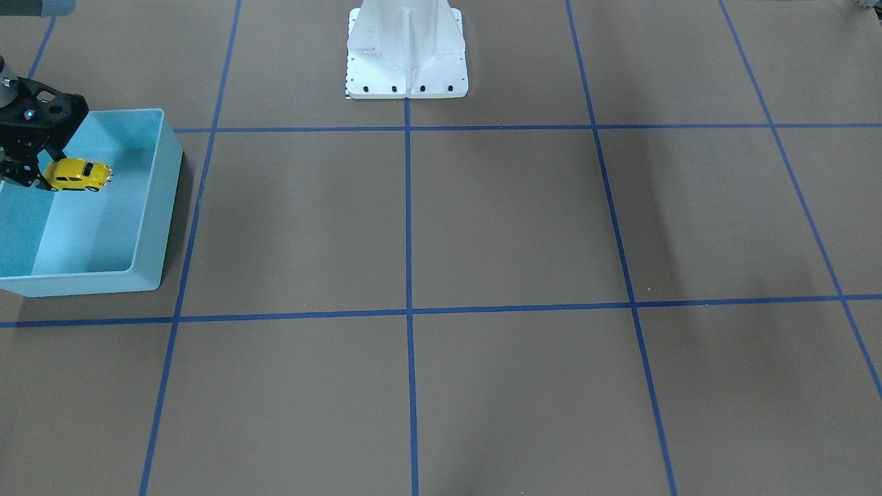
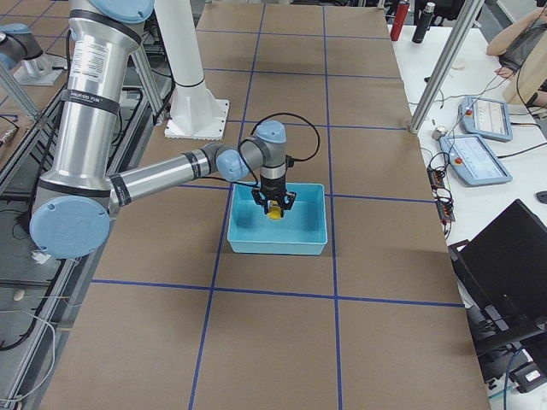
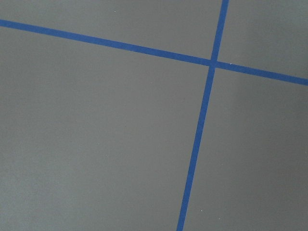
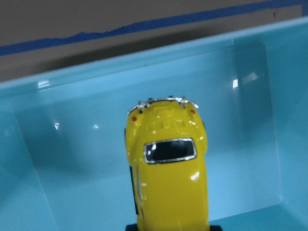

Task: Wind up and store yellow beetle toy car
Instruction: 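Open the right gripper to release the car inside the bin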

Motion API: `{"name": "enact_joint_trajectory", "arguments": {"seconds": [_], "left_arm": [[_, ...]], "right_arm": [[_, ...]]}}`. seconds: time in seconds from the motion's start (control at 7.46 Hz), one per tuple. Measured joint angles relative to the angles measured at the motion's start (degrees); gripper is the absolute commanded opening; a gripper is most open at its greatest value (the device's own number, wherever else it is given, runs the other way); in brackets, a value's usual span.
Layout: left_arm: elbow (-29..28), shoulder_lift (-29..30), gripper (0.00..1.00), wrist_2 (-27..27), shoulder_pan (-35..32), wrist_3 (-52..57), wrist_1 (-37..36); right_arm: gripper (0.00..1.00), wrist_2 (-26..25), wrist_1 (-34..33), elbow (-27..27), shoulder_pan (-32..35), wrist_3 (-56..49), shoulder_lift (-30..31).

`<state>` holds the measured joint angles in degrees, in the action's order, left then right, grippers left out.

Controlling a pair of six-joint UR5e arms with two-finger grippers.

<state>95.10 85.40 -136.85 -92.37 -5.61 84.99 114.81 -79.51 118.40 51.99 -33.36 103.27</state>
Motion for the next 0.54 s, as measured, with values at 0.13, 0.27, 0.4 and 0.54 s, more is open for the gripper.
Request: {"name": "enact_joint_trajectory", "arguments": {"seconds": [0.13,0.27,0.4,0.54], "left_arm": [[0.0,0.0,1.0,0.2,0.0,0.0,0.0],[0.0,0.0,1.0,1.0,0.0,0.1,0.0],[0.0,0.0,1.0,2.2,0.0,0.1,0.0],[0.0,0.0,1.0,2.8,0.0,0.1,0.0]], "right_arm": [[1.0,0.5,1.6,-1.1,0.1,0.3,0.2],[1.0,0.8,2.1,-1.5,0.1,0.5,0.0],[1.0,0.9,2.3,-1.6,0.2,0.5,-0.1],[1.0,1.1,2.3,-1.6,0.5,0.6,-0.2]]}}
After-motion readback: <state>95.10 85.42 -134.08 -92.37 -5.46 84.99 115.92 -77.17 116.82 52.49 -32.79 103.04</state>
